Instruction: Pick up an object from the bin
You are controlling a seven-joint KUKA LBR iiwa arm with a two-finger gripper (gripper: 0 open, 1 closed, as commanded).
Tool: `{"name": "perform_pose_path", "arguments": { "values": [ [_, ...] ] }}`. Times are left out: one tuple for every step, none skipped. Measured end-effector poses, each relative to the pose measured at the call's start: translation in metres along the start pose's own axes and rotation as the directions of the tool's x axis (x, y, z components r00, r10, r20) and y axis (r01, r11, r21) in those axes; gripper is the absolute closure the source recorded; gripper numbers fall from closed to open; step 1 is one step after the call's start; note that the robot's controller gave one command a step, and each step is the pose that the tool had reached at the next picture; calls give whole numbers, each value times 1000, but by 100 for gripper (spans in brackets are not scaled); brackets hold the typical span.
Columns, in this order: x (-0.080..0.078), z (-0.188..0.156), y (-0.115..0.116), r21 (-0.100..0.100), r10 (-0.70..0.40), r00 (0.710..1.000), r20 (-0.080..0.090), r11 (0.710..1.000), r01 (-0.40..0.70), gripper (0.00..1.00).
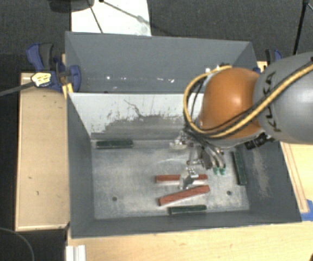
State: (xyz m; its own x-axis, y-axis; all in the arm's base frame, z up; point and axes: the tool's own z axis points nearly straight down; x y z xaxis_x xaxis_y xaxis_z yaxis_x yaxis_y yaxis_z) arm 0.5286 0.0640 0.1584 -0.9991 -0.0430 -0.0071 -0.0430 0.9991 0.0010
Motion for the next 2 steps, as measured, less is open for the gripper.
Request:
{"name": "perform_pose_path", "arguments": {
  "values": [
    [-6, 83, -1, -1, -95, 995, 7, 995, 95, 100],
    [-6, 83, -1, -1, -94, 996, 6, 996, 94, 100]
  ]
}}
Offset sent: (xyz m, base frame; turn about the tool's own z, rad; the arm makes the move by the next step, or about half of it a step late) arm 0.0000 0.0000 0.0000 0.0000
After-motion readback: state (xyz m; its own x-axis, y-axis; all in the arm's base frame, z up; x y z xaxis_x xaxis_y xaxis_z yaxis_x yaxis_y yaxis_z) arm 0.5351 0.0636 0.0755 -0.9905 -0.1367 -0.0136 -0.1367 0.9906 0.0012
